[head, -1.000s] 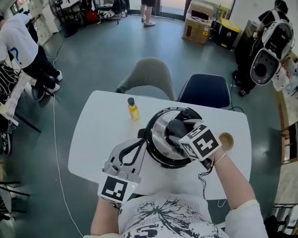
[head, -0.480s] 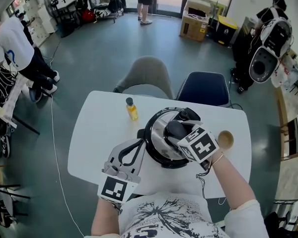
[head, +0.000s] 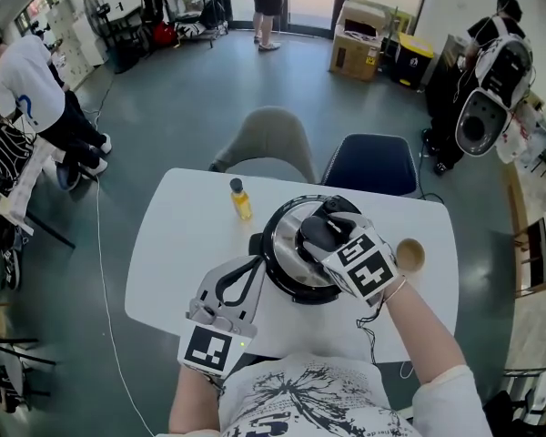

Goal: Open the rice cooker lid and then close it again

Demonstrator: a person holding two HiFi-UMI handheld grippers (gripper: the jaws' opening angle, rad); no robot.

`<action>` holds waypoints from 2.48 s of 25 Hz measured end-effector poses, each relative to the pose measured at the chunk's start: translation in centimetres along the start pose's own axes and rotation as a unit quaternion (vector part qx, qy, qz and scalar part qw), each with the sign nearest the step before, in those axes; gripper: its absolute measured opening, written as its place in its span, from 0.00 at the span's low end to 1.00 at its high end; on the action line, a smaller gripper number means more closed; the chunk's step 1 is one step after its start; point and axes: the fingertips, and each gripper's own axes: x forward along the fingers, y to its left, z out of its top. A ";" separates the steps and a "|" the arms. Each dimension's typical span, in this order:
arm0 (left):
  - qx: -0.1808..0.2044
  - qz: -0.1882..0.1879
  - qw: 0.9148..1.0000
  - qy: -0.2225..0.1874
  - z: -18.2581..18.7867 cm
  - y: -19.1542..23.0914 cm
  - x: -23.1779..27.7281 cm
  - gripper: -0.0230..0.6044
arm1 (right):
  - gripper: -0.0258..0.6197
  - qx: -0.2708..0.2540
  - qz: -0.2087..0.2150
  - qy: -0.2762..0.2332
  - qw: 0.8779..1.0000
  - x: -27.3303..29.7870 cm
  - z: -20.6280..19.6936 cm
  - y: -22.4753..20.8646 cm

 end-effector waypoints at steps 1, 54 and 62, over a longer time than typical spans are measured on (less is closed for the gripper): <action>0.000 0.001 1.000 -0.001 0.2 -0.2 -0.1 0.06 | 0.49 0.001 -0.002 -0.014 1.000 -0.6 0.4 0.0; -0.011 0.013 1.000 -0.005 3.7 -6.9 1.5 0.06 | 0.05 0.067 -0.114 -0.309 0.942 -17.6 -2.9 -1.3; -0.011 0.021 1.000 -0.003 3.5 -6.6 1.7 0.06 | 0.06 0.055 -0.110 -0.319 0.940 -17.0 -2.9 -1.2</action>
